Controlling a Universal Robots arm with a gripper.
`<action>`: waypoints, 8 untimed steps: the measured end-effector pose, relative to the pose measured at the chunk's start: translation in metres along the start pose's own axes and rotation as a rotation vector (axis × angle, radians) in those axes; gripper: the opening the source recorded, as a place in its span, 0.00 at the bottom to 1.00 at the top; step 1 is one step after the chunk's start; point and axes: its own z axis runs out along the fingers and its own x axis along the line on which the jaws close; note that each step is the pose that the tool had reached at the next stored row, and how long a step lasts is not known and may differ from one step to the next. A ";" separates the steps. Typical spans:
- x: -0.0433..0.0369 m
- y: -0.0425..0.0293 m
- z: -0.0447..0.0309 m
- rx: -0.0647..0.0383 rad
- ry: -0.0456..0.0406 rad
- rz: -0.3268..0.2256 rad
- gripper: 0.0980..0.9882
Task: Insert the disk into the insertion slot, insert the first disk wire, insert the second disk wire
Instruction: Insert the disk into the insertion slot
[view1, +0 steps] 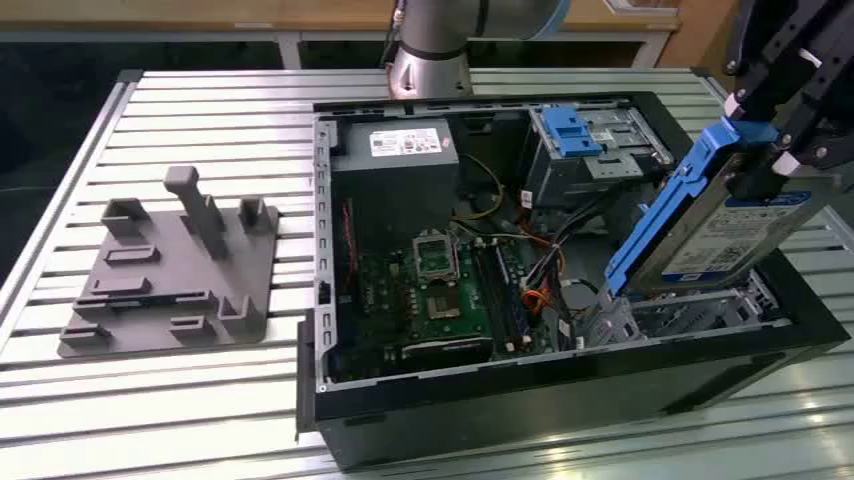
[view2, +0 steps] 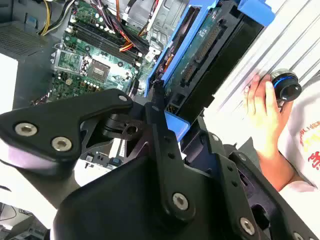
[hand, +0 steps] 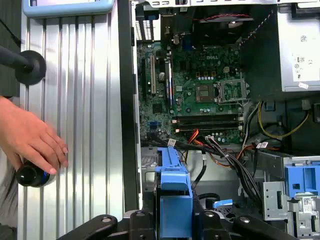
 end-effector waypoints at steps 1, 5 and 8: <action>0.0000 0.0000 0.0000 0.000 0.0000 0.000 0.30; 0.0000 0.0000 0.0000 0.000 0.0000 0.000 0.30; 0.0000 0.0000 0.0000 0.000 0.0000 0.000 0.30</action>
